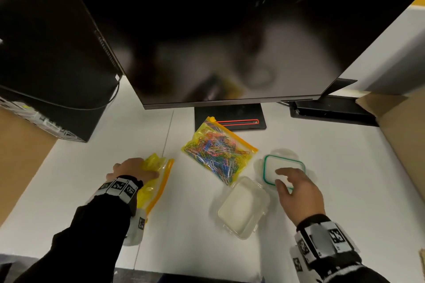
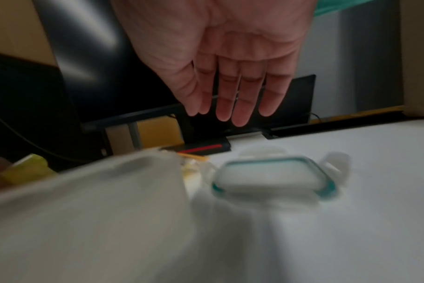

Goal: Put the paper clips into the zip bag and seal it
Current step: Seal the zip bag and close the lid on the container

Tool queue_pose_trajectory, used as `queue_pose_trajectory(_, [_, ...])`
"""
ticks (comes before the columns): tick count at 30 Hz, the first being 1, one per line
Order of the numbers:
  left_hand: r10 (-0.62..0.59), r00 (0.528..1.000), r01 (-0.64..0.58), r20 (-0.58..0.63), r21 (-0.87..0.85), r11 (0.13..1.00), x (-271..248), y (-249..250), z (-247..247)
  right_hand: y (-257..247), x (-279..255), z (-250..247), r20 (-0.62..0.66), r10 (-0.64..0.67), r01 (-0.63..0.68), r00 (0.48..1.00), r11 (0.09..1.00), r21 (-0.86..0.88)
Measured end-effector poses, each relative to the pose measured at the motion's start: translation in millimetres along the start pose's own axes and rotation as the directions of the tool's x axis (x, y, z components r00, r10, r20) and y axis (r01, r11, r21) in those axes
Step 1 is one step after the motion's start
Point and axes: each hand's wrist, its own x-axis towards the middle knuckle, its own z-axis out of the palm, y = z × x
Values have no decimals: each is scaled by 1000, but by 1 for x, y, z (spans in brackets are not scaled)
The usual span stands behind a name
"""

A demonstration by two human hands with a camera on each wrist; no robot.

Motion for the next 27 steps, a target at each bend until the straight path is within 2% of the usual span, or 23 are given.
queue_pose_trajectory(2, [135, 990, -141, -42, -270, 952, -19, 12, -3, -21, -1, -3, -18, -20, 23, 1000, 985, 172])
queue_pose_trajectory(3, [205, 977, -213, -64, -423, 881, -32, 20, -5, -32, -1, -3, 36, -7, -4, 999, 959, 285])
queue_pose_trajectory(4, [268, 960, -266, -78, -545, 795, -46, 28, -6, -44, 0, -3, 141, 1, -57, 990, 916, 398])
queue_pose_trajectory(5, [331, 940, -307, -80, -623, 720, -59, 38, -7, -53, 2, -1, 284, -5, -135, 959, 870, 474])
queue_pose_trajectory(7, [448, 891, -365, -76, -707, 606, -83, 58, -4, -73, 5, 3, 552, -43, -299, 833, 804, 514])
queue_pose_trajectory(8, [498, 864, -391, -79, -729, 562, -91, 68, -1, -81, 6, 6, 624, -75, -350, 778, 773, 529])
queue_pose_trajectory(9, [531, 842, -419, -92, -733, 536, -96, 77, 3, -84, 6, 8, 648, -105, -358, 754, 762, 540])
queue_pose_trajectory(11, [573, 810, -466, -124, -729, 502, -103, 89, 8, -85, 7, 12, 614, -99, -316, 783, 787, 530])
queue_pose_trajectory(13, [591, 800, -455, -106, -749, 482, -104, 94, 9, -76, 10, 12, 539, -3, -313, 842, 812, 493])
queue_pose_trajectory(16, [634, 773, -425, 22, -725, 543, -99, 92, 7, -60, 16, 2, 449, 98, -381, 888, 706, 597])
queue_pose_trajectory(18, [669, 739, -453, 77, -679, 578, -96, 90, 6, -50, 18, -4, 460, 115, -423, 880, 630, 652])
queue_pose_trajectory(21, [680, 731, -421, 48, -753, 506, -99, 93, 4, -44, 16, -11, 589, 26, -480, 808, 610, 631])
queue_pose_trajectory(23, [686, 727, -406, 40, -781, 475, -100, 99, 3, -43, 12, -12, 623, 12, -498, 782, 613, 613])
queue_pose_trajectory(25, [702, 710, -386, 62, -799, 461, -104, 105, 1, -41, 12, -11, 633, 11, -512, 774, 600, 615])
queue_pose_trajectory(27, [725, 681, -372, 99, -806, 460, -106, 107, -1, -40, 15, -13, 602, 1, -510, 798, 535, 674])
